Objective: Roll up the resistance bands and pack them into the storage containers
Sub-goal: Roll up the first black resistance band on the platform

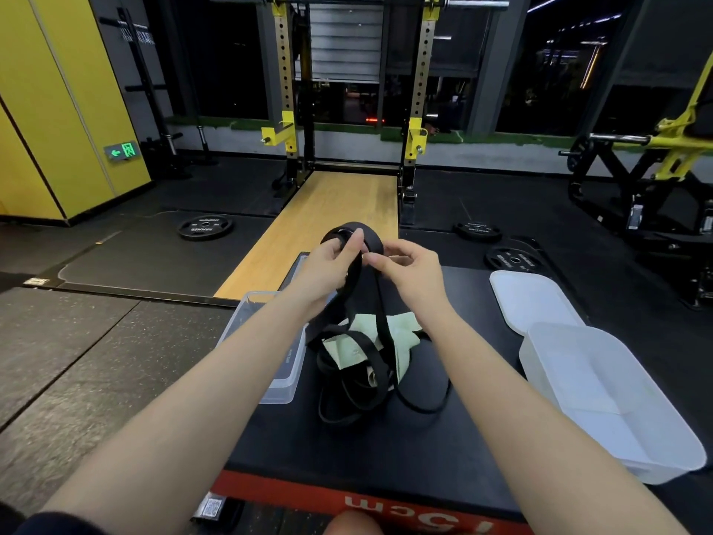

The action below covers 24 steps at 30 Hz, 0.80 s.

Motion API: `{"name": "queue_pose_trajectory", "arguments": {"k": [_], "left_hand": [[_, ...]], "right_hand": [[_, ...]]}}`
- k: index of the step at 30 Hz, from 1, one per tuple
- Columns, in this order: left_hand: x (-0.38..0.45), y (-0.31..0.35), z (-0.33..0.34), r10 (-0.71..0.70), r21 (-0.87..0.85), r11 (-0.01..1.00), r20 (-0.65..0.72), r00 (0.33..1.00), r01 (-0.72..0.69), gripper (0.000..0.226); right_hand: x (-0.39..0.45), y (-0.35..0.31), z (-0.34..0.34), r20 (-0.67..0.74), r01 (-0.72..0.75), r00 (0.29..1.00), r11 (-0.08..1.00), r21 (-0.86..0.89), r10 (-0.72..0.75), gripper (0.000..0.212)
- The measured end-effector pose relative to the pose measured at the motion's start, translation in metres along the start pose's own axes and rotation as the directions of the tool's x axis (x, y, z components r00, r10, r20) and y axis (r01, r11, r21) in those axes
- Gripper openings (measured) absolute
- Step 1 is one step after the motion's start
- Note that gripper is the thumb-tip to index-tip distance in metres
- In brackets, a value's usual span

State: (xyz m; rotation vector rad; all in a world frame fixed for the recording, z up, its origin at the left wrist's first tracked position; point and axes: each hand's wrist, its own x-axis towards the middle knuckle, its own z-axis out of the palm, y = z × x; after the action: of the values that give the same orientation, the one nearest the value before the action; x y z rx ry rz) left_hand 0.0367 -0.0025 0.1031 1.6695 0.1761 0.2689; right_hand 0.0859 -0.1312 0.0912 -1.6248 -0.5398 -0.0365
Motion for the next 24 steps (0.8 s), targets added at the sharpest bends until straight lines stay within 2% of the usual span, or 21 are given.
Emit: {"name": "queue_pose_trajectory", "arguments": {"k": [2,4,7,11,14,17,19,24], "left_hand": [[-0.002,-0.002,0.001,0.000,-0.005,1.000,0.046,0.999,0.000,0.035],[-0.002,-0.001,0.003,-0.012,-0.084,0.996,0.055,0.998,0.017,0.036],[-0.001,0.002,0.004,-0.035,-0.164,0.986,0.007,0.999,0.036,0.021],[-0.002,0.001,0.004,-0.028,-0.251,0.968,-0.002,1.000,0.026,0.027],[-0.002,-0.001,0.003,-0.005,-0.295,0.955,0.054,0.999,0.020,0.026],[0.000,-0.001,0.002,-0.005,-0.331,0.943,0.120,0.993,0.045,0.022],[0.002,-0.002,0.000,-0.013,-0.362,0.930,0.143,0.990,0.065,0.023],[0.007,-0.011,-0.006,-0.056,-0.393,0.913,0.137,0.989,0.106,0.037]], "right_hand": [[0.000,-0.002,0.003,0.023,0.025,0.999,0.999,-0.047,-0.024,0.013],[-0.003,-0.002,0.007,0.057,0.043,0.998,0.997,-0.070,-0.039,0.009],[-0.008,0.007,0.008,0.069,0.029,0.997,1.000,0.013,-0.030,0.020],[-0.015,0.029,0.002,0.093,-0.060,0.995,0.988,0.140,0.047,0.015],[-0.018,0.046,-0.002,0.185,-0.117,0.978,0.990,0.082,0.100,0.015],[-0.022,0.055,-0.003,0.311,-0.177,0.941,0.978,0.109,0.136,0.012],[-0.025,0.056,-0.003,0.348,-0.187,0.928,0.975,0.121,0.135,0.008],[-0.023,0.053,-0.001,0.299,-0.163,0.949,0.970,0.183,0.103,0.008]]}}
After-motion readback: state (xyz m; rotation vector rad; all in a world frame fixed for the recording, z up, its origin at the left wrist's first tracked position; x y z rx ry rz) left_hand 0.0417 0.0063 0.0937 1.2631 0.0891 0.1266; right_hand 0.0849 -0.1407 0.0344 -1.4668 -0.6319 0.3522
